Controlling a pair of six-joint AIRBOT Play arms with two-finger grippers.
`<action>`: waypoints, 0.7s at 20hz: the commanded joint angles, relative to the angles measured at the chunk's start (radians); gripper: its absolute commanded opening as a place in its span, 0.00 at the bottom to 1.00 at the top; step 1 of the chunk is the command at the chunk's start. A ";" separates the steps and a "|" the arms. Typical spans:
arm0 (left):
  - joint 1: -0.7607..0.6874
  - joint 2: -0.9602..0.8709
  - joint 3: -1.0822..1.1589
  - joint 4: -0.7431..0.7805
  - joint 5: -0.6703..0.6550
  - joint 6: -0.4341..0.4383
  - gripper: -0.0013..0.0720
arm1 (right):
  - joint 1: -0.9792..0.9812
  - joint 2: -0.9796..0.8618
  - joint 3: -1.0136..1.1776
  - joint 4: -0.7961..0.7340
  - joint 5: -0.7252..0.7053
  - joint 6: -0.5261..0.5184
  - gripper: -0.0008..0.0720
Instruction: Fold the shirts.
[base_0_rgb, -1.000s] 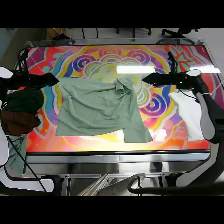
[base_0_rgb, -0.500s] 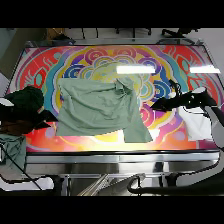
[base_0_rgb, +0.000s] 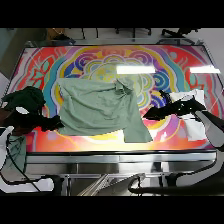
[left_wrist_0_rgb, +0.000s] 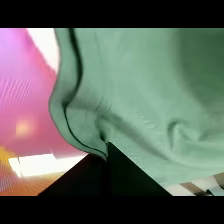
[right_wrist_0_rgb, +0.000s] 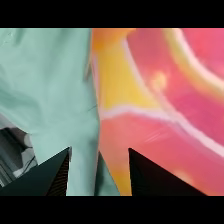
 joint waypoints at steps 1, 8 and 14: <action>-0.041 0.001 0.063 -0.033 -0.016 0.000 0.04 | 0.053 -0.025 -0.005 -0.014 -0.059 0.000 0.61; -0.041 0.002 0.145 -0.038 -0.093 -0.030 0.04 | 0.116 -0.037 -0.003 0.073 -0.091 -0.033 0.12; -0.041 0.215 0.319 -0.040 -0.219 -0.054 0.03 | 0.079 0.151 0.197 0.205 -0.035 -0.075 0.03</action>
